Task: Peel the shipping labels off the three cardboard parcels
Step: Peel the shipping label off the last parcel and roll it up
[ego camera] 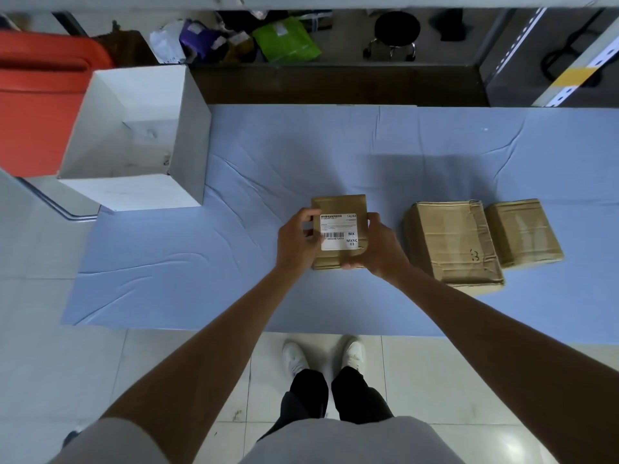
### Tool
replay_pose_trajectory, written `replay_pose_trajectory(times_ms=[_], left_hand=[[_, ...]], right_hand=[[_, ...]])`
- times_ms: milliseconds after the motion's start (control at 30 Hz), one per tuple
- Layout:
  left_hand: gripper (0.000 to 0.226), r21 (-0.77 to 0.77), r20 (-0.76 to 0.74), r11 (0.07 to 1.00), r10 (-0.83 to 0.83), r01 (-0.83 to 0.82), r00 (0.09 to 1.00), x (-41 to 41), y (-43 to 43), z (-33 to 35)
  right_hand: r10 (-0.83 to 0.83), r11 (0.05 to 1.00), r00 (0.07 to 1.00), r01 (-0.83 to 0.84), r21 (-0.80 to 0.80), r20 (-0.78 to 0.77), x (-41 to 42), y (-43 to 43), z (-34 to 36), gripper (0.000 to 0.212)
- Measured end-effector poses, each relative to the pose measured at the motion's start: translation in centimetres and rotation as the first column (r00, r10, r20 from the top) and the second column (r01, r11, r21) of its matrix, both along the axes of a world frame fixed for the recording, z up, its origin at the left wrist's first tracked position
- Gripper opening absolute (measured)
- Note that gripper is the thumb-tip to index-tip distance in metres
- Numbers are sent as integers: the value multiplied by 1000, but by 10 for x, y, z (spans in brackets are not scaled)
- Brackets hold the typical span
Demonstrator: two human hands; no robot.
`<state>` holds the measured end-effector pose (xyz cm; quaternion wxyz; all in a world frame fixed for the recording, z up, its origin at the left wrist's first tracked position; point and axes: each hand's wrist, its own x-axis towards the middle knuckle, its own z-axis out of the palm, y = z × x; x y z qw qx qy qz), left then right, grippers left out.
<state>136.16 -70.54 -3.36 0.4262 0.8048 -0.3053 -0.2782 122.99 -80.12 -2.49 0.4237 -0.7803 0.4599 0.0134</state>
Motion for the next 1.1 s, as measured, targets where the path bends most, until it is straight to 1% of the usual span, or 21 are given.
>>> replay_pose_trajectory(times_ms=[167, 367, 867, 900, 1000, 1033, 1100], left_hand=[[34, 11, 40, 999, -34, 34, 999, -3, -2, -1], [32, 2, 72, 999, -40, 40, 997, -5, -2, -4], [33, 61, 83, 998, -30, 25, 996, -3, -6, -2], [31, 65, 85, 998, -30, 24, 996, -3, -6, -2], [15, 73, 107, 997, -12, 5, 994, -6, -3, -4], [13, 71, 109, 997, -2, -6, 994, -7, -2, -5], [17, 61, 97, 998, 12, -18, 995, -10, -1, -7]], right_hand=[[-29, 999, 1000, 29, -20, 3, -2, 2, 1, 92], [2, 1000, 1000, -2, -19, 7, -3, 0, 0, 91], [36, 998, 999, -37, -45, -37, -3, 1, -1, 91], [37, 998, 999, -39, -50, -38, -3, 1, 0, 91], [37, 998, 999, -39, -54, -33, -3, 1, 0, 91], [35, 998, 999, -36, -53, -31, -3, 1, 1, 91], [30, 998, 999, -31, -52, -28, -3, 1, 1, 92]])
